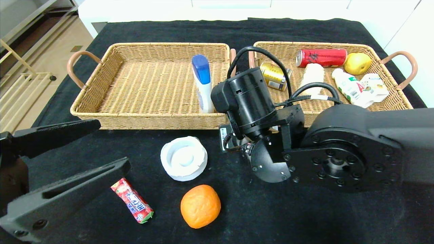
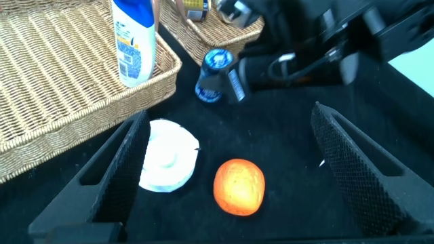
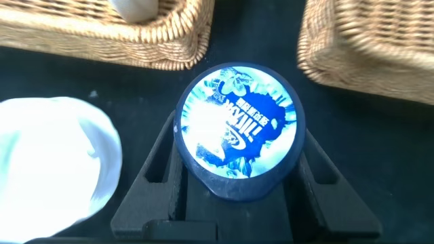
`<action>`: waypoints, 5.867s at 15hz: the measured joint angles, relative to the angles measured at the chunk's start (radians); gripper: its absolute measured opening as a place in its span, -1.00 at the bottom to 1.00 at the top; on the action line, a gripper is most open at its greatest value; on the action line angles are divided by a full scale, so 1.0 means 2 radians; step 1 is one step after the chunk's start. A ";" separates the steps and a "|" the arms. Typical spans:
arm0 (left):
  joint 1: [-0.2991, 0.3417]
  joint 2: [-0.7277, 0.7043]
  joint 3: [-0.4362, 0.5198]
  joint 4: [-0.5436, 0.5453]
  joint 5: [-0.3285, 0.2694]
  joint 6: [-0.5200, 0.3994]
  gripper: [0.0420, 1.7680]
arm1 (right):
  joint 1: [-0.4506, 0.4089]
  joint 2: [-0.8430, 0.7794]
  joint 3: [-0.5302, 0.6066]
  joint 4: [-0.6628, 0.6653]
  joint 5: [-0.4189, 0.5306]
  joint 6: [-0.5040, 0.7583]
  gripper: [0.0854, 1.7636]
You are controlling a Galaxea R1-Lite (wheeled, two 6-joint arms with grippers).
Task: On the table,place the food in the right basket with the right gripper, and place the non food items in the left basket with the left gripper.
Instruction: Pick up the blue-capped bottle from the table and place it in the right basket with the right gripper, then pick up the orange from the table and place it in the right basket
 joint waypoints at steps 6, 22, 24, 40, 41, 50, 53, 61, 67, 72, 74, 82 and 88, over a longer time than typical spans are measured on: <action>0.000 0.002 0.001 0.000 0.000 0.000 0.94 | 0.017 -0.079 0.058 0.002 -0.002 -0.001 -0.09; 0.000 0.007 0.004 -0.001 0.000 0.001 0.94 | -0.108 -0.111 0.018 -0.005 -0.001 -0.036 -0.09; 0.000 0.007 0.003 -0.001 0.000 0.001 0.94 | -0.121 -0.102 0.006 -0.005 -0.001 -0.037 -0.09; 0.000 0.005 0.003 -0.001 -0.001 0.003 0.94 | -0.160 -0.045 -0.021 -0.070 0.015 -0.044 -0.09; 0.000 0.005 0.003 -0.001 -0.001 0.003 0.94 | -0.161 -0.044 -0.021 -0.074 0.015 -0.044 0.03; 0.000 0.006 0.003 -0.001 -0.001 0.003 0.94 | -0.162 -0.044 -0.017 -0.075 0.014 -0.040 0.65; 0.000 0.006 0.003 -0.001 -0.001 0.003 0.94 | -0.155 -0.050 -0.016 -0.073 0.014 -0.037 0.73; 0.002 0.007 0.004 -0.001 0.000 0.003 0.94 | -0.081 -0.103 0.080 -0.072 0.016 -0.023 0.86; 0.011 0.011 0.002 -0.002 0.000 0.004 0.94 | 0.030 -0.119 0.124 -0.072 0.017 -0.002 0.90; 0.019 0.006 -0.001 0.000 -0.001 0.008 0.94 | 0.086 -0.089 0.131 -0.073 0.014 0.017 0.92; 0.022 0.003 -0.004 0.000 -0.001 0.008 0.94 | 0.100 -0.079 0.132 -0.073 0.011 0.019 0.92; 0.028 -0.009 -0.013 0.007 -0.001 0.008 0.94 | 0.151 -0.036 0.144 -0.072 -0.003 0.034 0.92; 0.029 -0.020 -0.021 0.033 -0.002 0.011 0.94 | 0.160 -0.027 0.162 -0.074 -0.004 0.036 0.92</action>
